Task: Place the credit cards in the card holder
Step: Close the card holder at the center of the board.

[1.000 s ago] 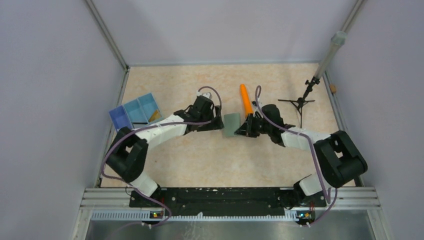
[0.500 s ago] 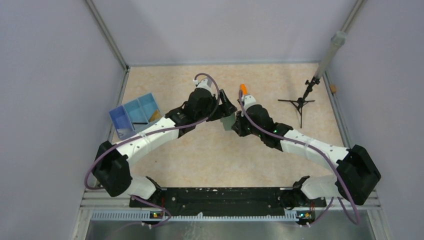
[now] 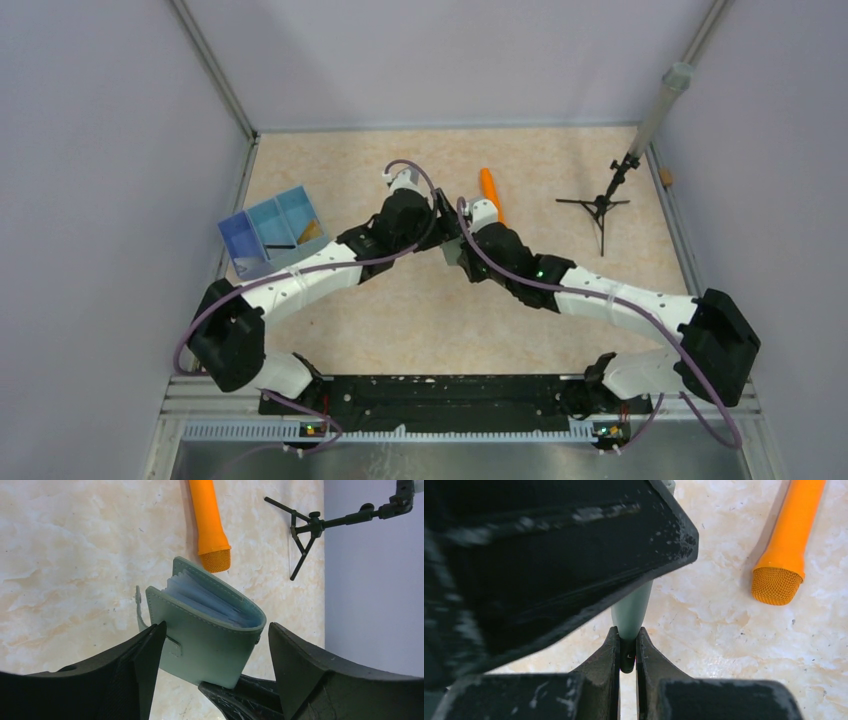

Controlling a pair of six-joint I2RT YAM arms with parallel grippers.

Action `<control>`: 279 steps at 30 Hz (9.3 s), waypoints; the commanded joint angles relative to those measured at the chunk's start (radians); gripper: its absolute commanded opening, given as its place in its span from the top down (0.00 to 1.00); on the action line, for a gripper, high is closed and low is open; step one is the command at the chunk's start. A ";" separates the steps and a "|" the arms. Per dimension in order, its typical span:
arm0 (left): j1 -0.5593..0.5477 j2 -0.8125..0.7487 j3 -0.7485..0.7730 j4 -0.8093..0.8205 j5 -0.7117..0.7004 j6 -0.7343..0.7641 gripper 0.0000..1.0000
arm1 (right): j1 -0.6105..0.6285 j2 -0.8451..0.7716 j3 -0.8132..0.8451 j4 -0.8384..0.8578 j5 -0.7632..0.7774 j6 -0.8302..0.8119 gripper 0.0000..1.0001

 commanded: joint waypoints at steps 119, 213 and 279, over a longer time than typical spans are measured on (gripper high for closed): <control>0.095 -0.557 -0.684 0.815 0.411 -0.114 0.20 | -0.306 -0.192 -0.361 0.880 -0.979 0.548 1.00; 0.097 -0.450 -0.573 0.250 0.372 -0.078 1.00 | -0.342 -0.201 -0.328 0.487 -0.863 0.226 1.00; 0.096 -0.088 -0.500 0.214 0.430 -0.091 1.00 | -0.007 0.177 -0.240 0.486 -0.462 0.115 1.00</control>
